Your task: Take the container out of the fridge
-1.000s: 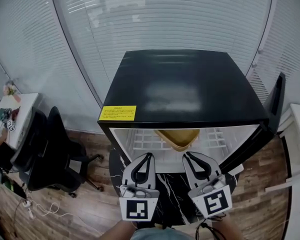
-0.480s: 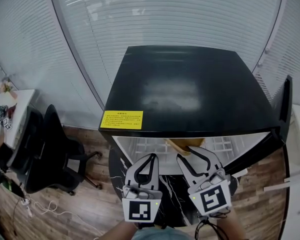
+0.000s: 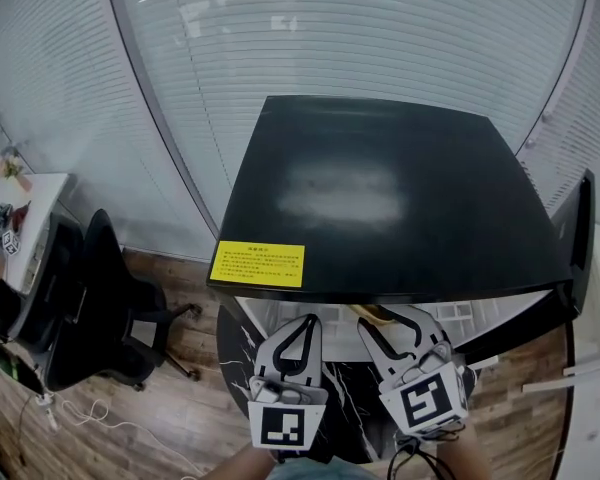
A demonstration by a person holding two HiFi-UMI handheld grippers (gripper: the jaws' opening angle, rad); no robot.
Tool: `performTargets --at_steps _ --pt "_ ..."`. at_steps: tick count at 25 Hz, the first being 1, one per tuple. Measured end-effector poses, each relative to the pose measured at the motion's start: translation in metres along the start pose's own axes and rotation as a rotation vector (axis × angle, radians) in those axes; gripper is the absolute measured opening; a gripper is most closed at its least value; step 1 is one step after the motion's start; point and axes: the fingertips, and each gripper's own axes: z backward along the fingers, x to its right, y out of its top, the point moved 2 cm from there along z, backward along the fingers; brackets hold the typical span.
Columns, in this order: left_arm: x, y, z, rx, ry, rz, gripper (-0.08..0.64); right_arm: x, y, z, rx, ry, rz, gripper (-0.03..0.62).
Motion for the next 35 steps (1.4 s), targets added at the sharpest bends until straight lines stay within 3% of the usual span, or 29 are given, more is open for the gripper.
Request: performTargets --at_steps 3,18,35 --pt "0.001 -0.002 -0.003 0.001 -0.002 0.031 0.017 0.002 -0.001 -0.002 -0.039 0.008 0.024 0.12" --pt "0.001 0.001 -0.013 0.02 -0.028 0.034 0.017 -0.003 -0.005 -0.007 -0.225 0.117 0.162 0.074" --pt "0.001 0.012 -0.008 0.053 -0.018 0.017 0.017 -0.005 -0.005 0.004 -0.194 0.049 0.128 0.046"
